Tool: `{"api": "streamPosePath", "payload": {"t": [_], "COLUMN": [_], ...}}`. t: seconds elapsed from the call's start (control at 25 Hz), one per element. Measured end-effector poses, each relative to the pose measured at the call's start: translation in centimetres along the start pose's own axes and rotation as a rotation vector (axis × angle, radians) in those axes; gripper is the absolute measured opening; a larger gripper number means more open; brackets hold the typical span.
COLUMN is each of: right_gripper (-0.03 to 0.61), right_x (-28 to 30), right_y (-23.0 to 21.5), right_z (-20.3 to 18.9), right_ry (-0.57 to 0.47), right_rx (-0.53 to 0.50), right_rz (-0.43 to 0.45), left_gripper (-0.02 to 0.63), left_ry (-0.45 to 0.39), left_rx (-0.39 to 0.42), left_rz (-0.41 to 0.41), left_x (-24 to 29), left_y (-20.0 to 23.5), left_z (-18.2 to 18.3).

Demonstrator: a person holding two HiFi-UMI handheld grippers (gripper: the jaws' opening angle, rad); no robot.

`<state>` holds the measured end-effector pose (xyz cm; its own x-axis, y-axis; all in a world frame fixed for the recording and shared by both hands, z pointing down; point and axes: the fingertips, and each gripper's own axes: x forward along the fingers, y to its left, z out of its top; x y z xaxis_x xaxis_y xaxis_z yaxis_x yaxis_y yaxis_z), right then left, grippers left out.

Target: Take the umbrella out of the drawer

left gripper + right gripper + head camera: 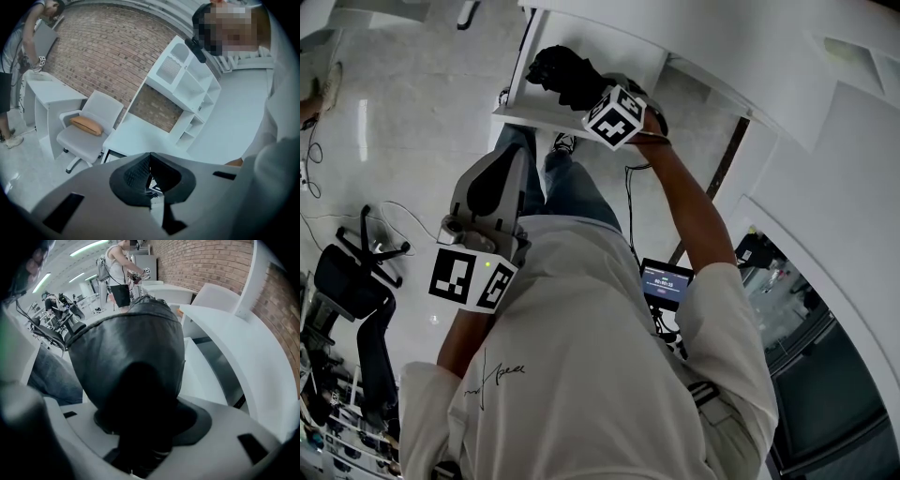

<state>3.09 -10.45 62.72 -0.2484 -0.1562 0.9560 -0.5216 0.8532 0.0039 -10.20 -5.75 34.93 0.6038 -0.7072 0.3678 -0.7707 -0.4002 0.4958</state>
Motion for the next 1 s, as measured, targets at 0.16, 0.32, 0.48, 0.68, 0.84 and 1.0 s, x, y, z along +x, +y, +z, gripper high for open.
{"api": "streamPosePath", "payload": {"t": [0.16,0.32,0.48,0.68,0.84,1.0], "right_gripper": [0.236,0.236,0.236,0.238,0.238,0.238], "right_x": [-0.2,-0.7,-1.3,-1.9,-2.5,-3.1], "right_y": [-0.1,-0.1,-0.1,0.1,0.3,0.3], "right_z": [0.1,0.3,0.4,0.6,0.8,0.8], "right_ry": [-0.006,-0.009,-0.022,-0.033,-0.044,-0.054], "right_rx": [0.012,0.021,0.037,0.047,0.060,0.060], "right_rz": [0.000,-0.006,-0.014,-0.008,-0.001,-0.004], "left_gripper": [0.017,0.017,0.017,0.017,0.017,0.017], "left_ry": [-0.005,-0.012,-0.018,-0.028,-0.038,-0.045], "left_rx": [0.002,0.000,0.002,0.004,0.003,0.005], "left_rz": [0.000,0.001,0.006,0.009,0.014,0.016], "left_x": [0.1,-0.2,-0.6,-0.8,-0.9,-0.8], "left_y": [0.0,0.0,-0.2,0.0,0.0,-0.1], "left_z": [0.1,0.3,0.3,0.4,0.6,0.7]}}
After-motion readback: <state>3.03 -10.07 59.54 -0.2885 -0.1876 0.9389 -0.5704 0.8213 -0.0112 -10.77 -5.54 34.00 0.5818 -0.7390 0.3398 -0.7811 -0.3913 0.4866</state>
